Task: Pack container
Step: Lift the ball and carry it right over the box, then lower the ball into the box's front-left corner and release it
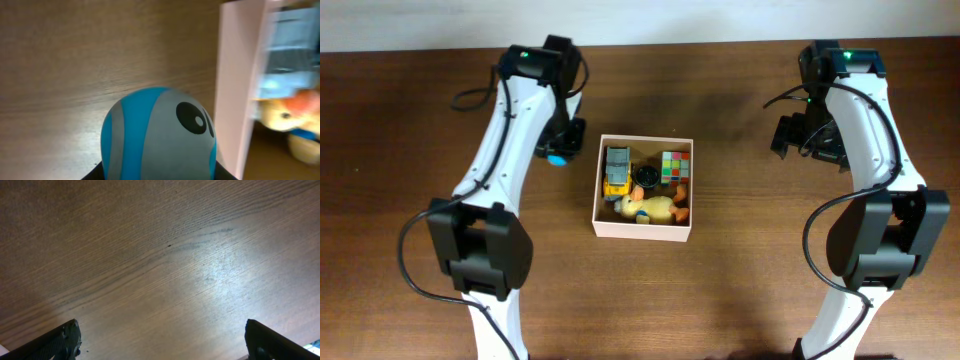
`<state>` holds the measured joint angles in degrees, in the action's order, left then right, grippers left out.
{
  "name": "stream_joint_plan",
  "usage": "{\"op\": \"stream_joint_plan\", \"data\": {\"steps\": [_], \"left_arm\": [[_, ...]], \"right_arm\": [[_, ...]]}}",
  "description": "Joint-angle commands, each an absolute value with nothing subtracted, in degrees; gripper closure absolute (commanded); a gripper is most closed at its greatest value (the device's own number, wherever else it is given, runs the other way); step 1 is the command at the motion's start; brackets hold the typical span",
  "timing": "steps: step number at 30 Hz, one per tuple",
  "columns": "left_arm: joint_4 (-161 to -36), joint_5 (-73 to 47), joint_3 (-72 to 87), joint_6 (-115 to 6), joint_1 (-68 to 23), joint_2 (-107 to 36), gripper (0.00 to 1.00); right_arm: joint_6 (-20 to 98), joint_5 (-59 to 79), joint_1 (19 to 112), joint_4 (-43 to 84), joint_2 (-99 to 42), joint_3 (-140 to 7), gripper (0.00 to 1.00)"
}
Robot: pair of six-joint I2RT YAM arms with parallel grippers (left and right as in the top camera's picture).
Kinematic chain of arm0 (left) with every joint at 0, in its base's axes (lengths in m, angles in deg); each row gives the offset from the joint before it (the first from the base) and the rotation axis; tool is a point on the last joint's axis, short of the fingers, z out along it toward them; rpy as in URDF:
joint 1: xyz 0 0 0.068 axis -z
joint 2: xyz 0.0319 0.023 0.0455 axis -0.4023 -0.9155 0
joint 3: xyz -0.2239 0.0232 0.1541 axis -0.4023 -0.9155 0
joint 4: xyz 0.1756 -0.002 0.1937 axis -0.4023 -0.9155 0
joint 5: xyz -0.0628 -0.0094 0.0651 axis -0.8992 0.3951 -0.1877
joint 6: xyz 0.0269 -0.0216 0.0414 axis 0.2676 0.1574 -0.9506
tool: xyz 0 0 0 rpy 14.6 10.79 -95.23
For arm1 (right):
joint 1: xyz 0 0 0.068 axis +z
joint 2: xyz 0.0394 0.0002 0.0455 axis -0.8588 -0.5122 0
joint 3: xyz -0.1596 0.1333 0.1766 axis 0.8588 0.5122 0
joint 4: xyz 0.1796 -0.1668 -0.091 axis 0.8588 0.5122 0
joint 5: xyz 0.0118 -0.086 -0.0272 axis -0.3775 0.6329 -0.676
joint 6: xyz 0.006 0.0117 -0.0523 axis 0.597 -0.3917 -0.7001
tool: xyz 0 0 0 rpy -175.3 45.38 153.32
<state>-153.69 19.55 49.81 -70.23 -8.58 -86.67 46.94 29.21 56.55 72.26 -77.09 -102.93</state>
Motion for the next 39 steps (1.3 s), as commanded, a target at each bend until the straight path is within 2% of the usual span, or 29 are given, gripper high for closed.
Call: {"op": "stream_joint_plan", "data": {"steps": [1,5,20,29,39], "left_arm": [[-156.77,20.47,54.85,-71.34,-6.42,-86.40,0.69],[-161.14,20.38,58.64,-71.43,-3.54,-86.40,0.69],[-157.32,18.42,55.77,-72.61,10.26,-85.84,0.69],[-150.28,18.44,41.52,-70.71,10.06,-85.84,0.69],[-150.87,18.48,35.47,-67.47,9.82,-85.84,0.73]], "right_arm": [[46.81,29.15,56.53,72.22,-76.89,-102.82,0.01],[46.81,29.15,56.53,72.22,-76.89,-102.82,0.01],[46.81,29.15,56.53,72.22,-76.89,-102.82,0.01],[46.81,29.15,56.53,72.22,-76.89,-102.82,0.01],[46.81,29.15,56.53,72.22,-76.89,-102.82,0.01]]}}
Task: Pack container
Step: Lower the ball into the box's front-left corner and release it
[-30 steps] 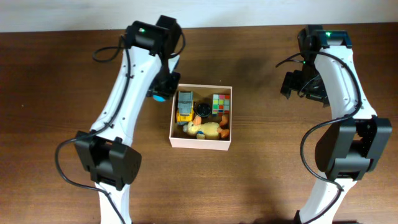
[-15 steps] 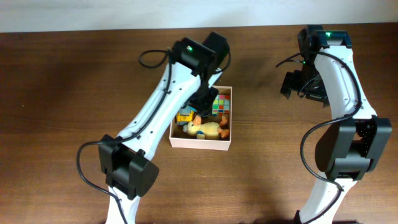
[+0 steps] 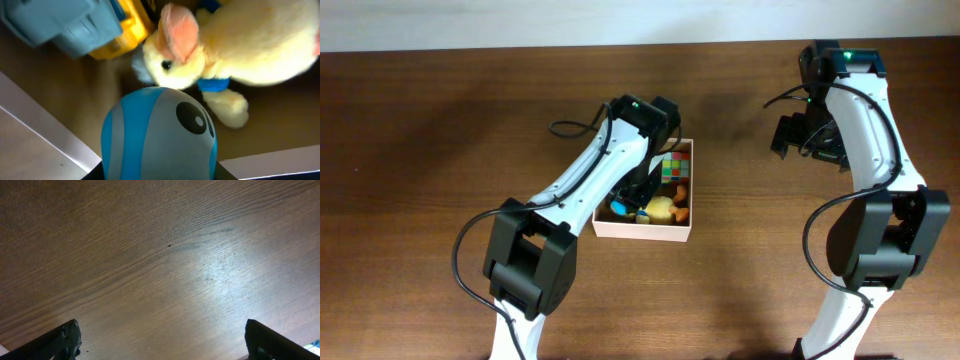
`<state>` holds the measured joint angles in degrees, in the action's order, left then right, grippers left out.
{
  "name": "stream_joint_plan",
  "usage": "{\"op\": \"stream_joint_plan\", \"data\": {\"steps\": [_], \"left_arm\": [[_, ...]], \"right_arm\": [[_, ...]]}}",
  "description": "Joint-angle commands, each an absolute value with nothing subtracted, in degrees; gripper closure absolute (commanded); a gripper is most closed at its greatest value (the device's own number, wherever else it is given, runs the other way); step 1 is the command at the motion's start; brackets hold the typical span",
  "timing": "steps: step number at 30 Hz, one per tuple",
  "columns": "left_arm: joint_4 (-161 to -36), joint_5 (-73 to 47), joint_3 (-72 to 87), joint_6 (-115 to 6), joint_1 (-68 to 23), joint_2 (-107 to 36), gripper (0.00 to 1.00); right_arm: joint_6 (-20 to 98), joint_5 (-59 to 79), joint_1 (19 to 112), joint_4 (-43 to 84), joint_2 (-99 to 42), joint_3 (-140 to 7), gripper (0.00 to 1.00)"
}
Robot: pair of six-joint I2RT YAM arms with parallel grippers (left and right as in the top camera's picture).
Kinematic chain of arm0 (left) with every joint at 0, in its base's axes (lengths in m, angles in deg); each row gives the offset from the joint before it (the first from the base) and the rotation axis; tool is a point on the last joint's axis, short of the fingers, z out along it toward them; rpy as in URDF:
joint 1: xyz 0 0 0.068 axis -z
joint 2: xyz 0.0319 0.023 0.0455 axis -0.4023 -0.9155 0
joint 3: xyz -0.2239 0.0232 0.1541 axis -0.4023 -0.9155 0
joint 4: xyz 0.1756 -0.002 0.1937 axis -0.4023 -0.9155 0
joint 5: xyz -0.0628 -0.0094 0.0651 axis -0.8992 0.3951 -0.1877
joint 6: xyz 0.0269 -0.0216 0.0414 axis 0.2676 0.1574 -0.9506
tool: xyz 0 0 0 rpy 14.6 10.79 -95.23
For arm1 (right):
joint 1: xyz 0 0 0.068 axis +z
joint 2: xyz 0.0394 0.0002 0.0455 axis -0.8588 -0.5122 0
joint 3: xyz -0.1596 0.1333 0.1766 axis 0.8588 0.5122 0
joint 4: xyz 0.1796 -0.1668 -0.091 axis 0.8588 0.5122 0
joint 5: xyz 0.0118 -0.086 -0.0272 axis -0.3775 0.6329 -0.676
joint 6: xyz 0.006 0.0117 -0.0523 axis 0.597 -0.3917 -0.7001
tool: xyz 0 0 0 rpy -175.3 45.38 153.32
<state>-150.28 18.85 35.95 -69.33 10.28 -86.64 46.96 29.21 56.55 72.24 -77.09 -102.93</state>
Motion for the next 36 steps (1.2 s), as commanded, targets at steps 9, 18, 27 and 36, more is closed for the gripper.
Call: {"op": "stream_joint_plan", "data": {"steps": [9,18,27,36], "left_arm": [[-152.62,21.59,35.47,-67.45,9.27,-85.84,0.72],[-153.84,22.40,35.47,-67.47,8.20,-85.84,0.52],[-153.82,22.57,35.47,-67.47,8.20,-85.84,0.42],[-153.25,22.33,35.47,-67.45,8.27,-85.84,0.43]], "right_arm": [[46.81,29.15,56.53,72.22,-76.89,-102.82,0.01],[46.81,29.15,56.53,72.22,-76.89,-102.82,0.01],[46.81,29.15,56.53,72.22,-76.89,-102.82,0.01],[46.81,29.15,56.53,72.22,-76.89,-102.82,0.01]]}}
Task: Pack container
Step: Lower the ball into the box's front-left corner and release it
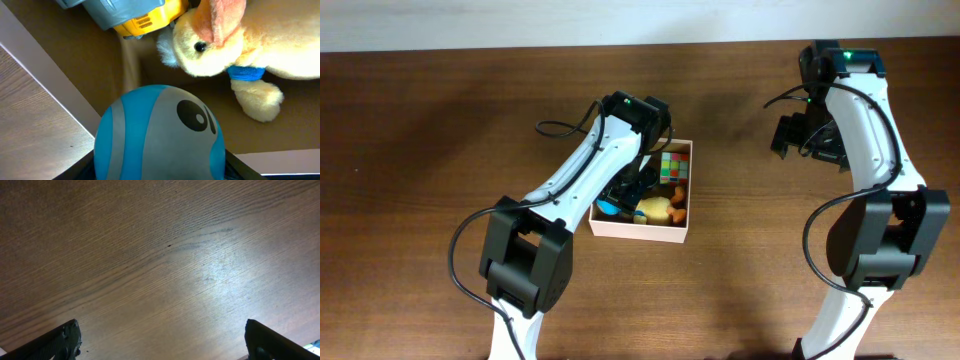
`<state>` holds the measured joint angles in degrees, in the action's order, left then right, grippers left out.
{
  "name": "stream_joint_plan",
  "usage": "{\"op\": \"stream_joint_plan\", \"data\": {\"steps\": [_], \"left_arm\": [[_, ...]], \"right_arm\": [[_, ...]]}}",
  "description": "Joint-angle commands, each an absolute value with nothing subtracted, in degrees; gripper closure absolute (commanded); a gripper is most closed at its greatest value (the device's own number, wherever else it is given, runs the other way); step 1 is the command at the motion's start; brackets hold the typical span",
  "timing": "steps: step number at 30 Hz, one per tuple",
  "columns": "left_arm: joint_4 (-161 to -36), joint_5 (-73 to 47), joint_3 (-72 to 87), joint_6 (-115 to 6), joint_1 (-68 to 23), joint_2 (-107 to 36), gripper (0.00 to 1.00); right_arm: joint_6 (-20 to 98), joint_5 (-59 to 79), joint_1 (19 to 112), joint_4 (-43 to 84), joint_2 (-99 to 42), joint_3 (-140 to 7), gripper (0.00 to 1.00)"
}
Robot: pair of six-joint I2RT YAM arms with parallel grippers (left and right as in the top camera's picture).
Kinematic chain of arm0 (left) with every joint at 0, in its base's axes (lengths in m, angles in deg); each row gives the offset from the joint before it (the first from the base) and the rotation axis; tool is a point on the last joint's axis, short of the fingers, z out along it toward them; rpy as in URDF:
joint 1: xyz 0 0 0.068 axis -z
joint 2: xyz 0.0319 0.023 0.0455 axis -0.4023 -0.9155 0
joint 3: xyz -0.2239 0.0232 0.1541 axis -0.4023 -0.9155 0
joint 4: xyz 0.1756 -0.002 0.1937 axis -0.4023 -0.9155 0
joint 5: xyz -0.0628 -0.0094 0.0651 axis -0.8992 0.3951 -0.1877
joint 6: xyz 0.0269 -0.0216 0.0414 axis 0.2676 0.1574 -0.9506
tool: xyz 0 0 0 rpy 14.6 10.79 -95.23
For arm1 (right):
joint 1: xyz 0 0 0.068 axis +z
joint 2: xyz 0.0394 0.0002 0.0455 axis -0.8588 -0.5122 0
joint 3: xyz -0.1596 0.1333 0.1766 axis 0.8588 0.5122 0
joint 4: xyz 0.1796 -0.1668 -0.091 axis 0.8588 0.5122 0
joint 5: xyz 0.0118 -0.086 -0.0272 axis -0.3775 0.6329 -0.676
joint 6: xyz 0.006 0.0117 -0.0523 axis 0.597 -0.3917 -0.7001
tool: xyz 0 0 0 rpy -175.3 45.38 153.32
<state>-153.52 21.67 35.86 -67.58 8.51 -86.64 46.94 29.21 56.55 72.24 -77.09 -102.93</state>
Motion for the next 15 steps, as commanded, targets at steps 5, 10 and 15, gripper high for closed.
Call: {"op": "stream_joint_plan", "data": {"steps": [5,10,15], "left_arm": [[-152.51,22.35,35.49,-67.47,8.25,-85.84,0.43],[-151.55,22.35,35.49,-67.47,8.25,-85.84,0.42],[-151.40,22.37,35.49,-67.47,8.25,-85.84,0.41]], "right_arm": [[46.81,29.15,56.53,72.22,-76.89,-102.82,0.01],[46.81,29.13,56.53,72.22,-76.89,-102.82,0.01],[46.81,29.15,56.53,72.22,-76.89,-102.82,0.01]]}}
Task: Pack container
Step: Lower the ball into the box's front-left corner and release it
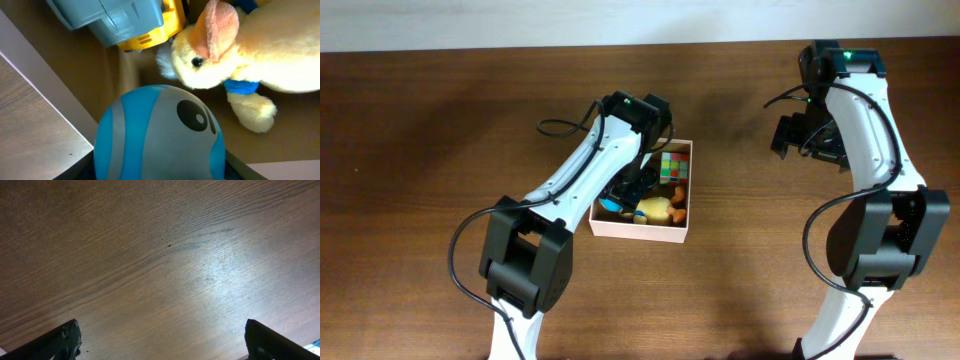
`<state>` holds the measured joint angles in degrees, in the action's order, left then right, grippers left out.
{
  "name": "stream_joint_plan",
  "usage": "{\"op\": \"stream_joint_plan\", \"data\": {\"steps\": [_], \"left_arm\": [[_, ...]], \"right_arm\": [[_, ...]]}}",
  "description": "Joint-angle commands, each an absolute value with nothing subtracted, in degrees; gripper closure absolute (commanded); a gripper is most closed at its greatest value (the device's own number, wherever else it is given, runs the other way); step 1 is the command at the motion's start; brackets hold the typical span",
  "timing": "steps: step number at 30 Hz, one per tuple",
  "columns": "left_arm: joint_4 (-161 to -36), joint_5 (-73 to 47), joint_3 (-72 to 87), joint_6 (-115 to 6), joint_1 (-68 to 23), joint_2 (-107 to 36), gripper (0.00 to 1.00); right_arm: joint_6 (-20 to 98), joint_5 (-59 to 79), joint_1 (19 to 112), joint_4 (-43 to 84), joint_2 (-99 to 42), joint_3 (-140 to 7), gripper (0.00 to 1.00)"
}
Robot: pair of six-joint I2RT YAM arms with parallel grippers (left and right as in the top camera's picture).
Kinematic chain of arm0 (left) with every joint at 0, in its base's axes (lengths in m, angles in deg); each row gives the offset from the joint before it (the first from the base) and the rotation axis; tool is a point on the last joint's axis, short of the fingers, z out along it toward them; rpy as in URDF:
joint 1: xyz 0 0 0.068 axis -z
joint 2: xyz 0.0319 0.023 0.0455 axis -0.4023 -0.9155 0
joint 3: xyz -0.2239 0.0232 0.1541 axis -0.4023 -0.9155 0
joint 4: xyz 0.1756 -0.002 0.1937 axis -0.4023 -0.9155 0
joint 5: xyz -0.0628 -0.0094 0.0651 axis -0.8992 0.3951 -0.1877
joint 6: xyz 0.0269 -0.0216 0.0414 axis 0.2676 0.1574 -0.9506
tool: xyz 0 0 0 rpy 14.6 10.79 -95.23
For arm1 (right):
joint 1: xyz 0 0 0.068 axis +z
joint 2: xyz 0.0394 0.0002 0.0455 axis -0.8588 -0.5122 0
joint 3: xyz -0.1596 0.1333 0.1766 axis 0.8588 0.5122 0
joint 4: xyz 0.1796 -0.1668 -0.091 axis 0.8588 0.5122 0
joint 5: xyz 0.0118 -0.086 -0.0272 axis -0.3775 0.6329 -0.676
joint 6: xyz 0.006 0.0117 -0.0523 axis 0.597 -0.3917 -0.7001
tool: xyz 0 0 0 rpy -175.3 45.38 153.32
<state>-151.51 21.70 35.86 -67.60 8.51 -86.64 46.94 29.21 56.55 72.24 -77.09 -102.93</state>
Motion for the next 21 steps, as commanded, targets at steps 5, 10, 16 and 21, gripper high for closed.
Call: {"op": "stream_joint_plan", "data": {"steps": [5,10,16,21], "left_arm": [[-151.40,22.40,35.49,-67.47,8.25,-85.84,0.36],[-151.37,22.37,35.49,-67.47,8.25,-85.84,0.43],[-151.44,22.40,35.49,-67.47,8.25,-85.84,0.46],[-152.12,22.61,35.86,-67.47,8.25,-85.81,0.46]], "right_arm": [[46.81,29.15,56.53,72.22,-76.89,-102.82,0.01],[46.81,29.15,56.53,72.22,-76.89,-102.82,0.01],[46.81,29.15,56.53,72.22,-76.89,-102.82,0.01],[46.81,29.15,56.53,72.22,-76.89,-102.82,0.01]]}}
